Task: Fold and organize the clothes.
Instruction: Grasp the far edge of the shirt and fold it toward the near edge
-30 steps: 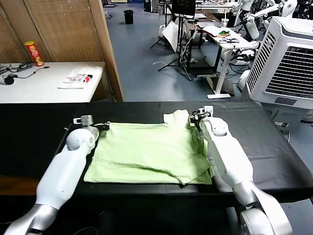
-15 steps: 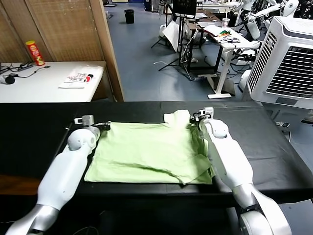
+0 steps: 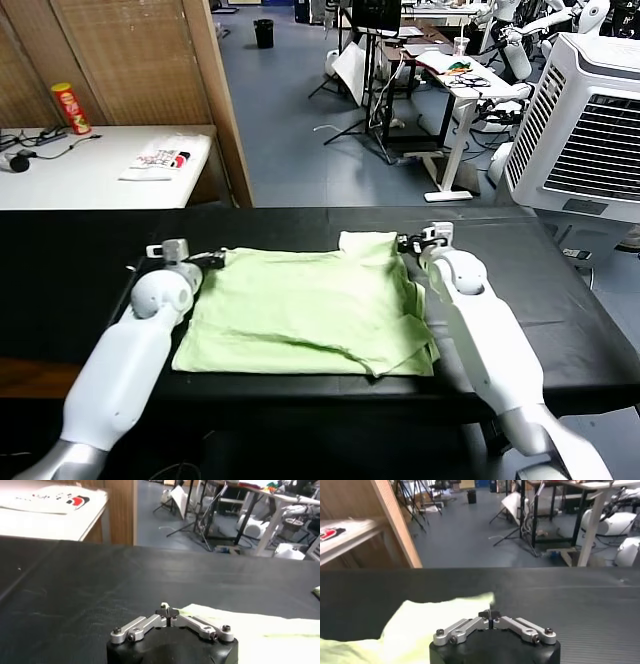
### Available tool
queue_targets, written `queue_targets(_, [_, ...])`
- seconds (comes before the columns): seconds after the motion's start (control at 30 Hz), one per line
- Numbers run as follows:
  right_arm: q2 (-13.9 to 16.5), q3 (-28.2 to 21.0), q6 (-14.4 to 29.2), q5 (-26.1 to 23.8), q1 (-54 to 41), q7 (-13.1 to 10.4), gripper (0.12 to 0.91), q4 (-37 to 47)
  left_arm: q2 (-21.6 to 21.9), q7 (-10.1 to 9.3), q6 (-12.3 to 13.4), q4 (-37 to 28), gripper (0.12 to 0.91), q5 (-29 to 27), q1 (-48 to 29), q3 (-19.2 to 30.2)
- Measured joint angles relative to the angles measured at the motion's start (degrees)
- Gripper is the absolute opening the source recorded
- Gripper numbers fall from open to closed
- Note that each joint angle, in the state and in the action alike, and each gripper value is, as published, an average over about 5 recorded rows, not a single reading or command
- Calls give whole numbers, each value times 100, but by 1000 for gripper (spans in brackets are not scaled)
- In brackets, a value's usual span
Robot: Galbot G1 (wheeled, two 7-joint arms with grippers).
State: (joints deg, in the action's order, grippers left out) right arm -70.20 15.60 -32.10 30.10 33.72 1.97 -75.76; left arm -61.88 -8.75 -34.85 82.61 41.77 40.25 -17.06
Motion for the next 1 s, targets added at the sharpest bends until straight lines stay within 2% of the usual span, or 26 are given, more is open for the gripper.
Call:
queue_targets(0.17, [153,61,-9,37,228,-35,123,-396,135,-25,13,447,129,84,266,-165])
queue_targets(0.3, [164,23,1,-107,264,-137,123,-475,213,-36,19,732,129,102,469,-250])
queue_targets(0.4, [87,0,35,-230,191,-116,167,-351,218,-36,22,815,129,83,541,-266])
queue_targets(0.5, [-17,-13,43,-249,79,-49,302,-127,195,-36,23,824,129,58,550,-267])
queue_targets(0.63, [-164,-14,-25,-125,-86,-20,536,182,179,-36,23,826,129,39,569,-267])
queue_targets(0.77, [-291,0,-67,26,-217,-23,723,439,174,-34,20,835,129,28,611,-268])
queue_targets(0.87, [-375,17,-75,71,-293,-32,731,597,170,-30,19,837,129,15,634,-269])
queue_targets(1.0, [-468,64,-79,94,-353,-54,655,778,165,-22,19,836,129,-2,657,-271])
